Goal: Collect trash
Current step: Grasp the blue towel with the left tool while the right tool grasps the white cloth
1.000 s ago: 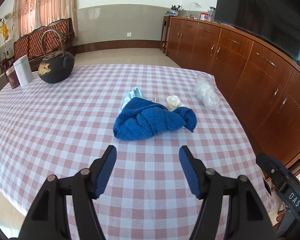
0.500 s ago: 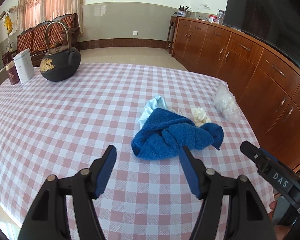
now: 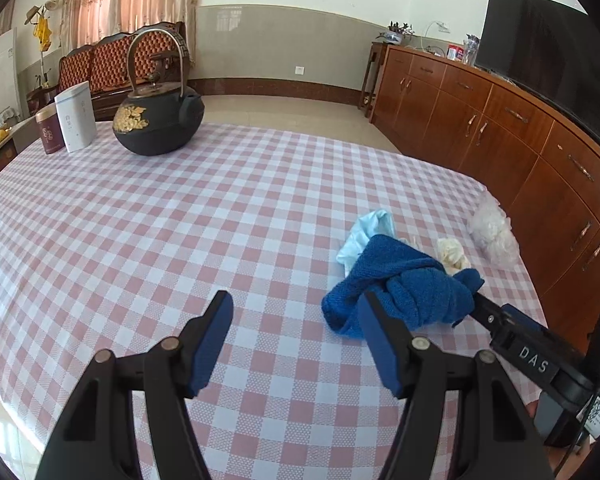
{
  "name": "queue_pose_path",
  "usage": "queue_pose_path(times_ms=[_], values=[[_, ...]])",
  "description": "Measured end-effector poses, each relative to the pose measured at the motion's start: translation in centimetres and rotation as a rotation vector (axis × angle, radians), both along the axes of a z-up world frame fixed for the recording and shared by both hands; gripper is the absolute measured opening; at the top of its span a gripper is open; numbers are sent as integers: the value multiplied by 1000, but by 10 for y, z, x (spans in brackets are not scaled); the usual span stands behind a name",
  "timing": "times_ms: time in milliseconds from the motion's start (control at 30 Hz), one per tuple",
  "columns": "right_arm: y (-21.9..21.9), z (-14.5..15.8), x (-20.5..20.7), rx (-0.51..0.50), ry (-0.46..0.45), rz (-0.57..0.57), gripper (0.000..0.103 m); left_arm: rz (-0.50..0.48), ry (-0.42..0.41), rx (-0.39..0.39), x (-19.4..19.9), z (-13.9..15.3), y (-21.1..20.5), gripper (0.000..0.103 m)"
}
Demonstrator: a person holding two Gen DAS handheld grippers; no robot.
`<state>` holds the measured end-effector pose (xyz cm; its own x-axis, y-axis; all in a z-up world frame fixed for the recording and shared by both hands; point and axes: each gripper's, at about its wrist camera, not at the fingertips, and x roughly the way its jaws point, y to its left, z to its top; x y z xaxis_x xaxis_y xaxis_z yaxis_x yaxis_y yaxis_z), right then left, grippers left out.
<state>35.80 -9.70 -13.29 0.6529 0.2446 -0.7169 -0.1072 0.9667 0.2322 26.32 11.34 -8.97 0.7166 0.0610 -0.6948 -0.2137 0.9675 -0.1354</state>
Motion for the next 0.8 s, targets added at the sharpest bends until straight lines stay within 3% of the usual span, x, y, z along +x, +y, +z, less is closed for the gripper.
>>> queue_pose_path(times_ms=[233,567,800], values=[[41,1,-14,4,-15,157,70,-12,5,-33,1,-2,3,67],[16,2,-11,16,-16,81,70,-82,-4,-71,17,3,-21,67],[-3,6,-2,27,-22,40,70,-111,55,-66,40,-12,-35,67]])
